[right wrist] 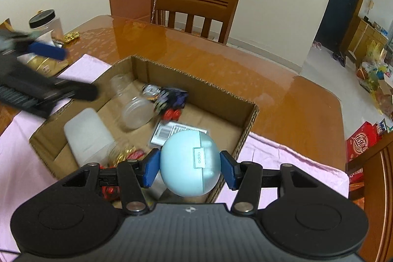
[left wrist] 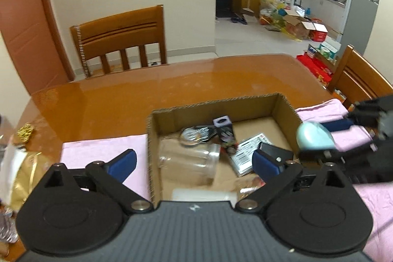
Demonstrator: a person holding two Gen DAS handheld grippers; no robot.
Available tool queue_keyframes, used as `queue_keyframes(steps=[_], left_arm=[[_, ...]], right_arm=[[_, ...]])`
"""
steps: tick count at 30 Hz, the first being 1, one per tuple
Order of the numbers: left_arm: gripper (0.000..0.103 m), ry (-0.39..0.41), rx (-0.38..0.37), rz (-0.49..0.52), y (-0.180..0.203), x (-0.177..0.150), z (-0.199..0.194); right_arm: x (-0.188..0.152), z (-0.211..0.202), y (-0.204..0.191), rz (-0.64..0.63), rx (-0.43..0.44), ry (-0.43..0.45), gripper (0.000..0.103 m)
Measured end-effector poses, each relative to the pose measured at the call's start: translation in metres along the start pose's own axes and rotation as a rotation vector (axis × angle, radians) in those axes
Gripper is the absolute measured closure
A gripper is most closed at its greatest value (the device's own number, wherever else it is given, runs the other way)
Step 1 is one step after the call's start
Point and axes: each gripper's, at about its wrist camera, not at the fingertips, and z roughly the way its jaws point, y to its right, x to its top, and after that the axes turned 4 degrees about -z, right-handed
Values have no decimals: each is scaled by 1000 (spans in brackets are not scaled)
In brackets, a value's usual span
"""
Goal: Organize rigid objects
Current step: 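Carry the robot block into the box and open the left tool while the right tool releases the case there, then lift both open tools away from the filled box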
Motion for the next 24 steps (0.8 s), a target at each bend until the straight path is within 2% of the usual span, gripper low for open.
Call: queue_keyframes(steps=[11,13,14,15,18,21,24], left_arm=[[2,4,77,-35,-14,-21,-31],[2,0,92,-32,-14,-24,-33],[2,-3,98,-28,-13,-25,-34],[2,-5,103,-24,-13,-26,-34],[2,2,118,-18,-10,-27,-39],[2,4,127,-10,-6,-27,-42],[2,-4,144,8,0,-28,-46]], right_arm=[[20,55,15,56,-4,-55,44],[23,56,18,75,-3,-42,32],[24,55,19,85,-12,-35,17],[26,53,19,91,-19,-25,11],[28,40,17,99,-37,2,7],[28,27,16,134,-60,-27,1],[24,6,10,157,-89,-59,0]])
